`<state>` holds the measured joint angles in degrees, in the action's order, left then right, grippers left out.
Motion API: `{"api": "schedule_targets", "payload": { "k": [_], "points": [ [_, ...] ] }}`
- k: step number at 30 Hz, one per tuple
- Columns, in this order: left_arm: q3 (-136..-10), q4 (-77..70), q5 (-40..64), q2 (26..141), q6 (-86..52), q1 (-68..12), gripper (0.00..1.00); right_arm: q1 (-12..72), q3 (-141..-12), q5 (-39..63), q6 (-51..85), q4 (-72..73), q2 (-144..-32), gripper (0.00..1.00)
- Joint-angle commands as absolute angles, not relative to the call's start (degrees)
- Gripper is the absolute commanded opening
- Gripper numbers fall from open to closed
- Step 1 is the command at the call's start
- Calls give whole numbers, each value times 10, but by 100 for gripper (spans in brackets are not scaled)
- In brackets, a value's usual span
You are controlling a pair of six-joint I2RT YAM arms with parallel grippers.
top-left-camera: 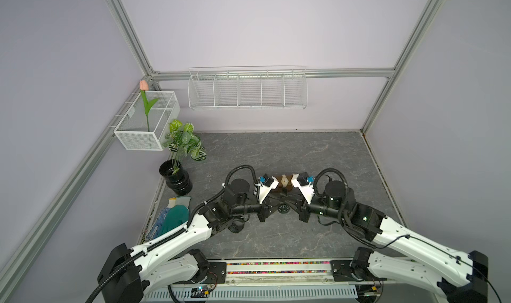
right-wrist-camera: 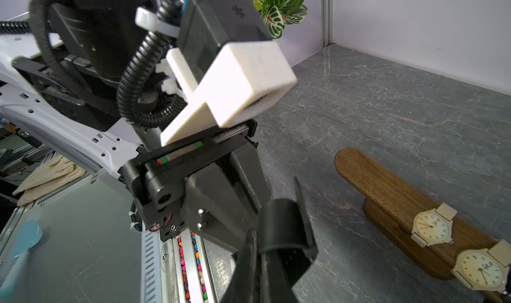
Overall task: Place watch on stand
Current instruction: Pick up the watch at the center of the board.
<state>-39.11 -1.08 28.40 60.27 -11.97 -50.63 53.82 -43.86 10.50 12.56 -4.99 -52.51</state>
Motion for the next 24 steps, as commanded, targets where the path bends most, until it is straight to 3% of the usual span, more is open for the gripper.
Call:
{"api": "schedule_targets", "payload": {
  "k": [1,8,11,17,24],
  "points": [
    [-393,1,224,581,-120,-504,30,533,-443,97,149,-21,-516,7],
    [-361,23,57,547,-120,-504,59,523,-434,57,172,-10,-506,7],
    [-353,33,3,533,-122,-504,67,519,-430,34,183,-3,-505,7],
    [-339,4,7,530,-108,-511,70,514,-418,-18,242,27,-502,7],
    [-275,-213,58,558,-112,-534,67,515,-379,-95,351,107,-483,7]
  ]
}}
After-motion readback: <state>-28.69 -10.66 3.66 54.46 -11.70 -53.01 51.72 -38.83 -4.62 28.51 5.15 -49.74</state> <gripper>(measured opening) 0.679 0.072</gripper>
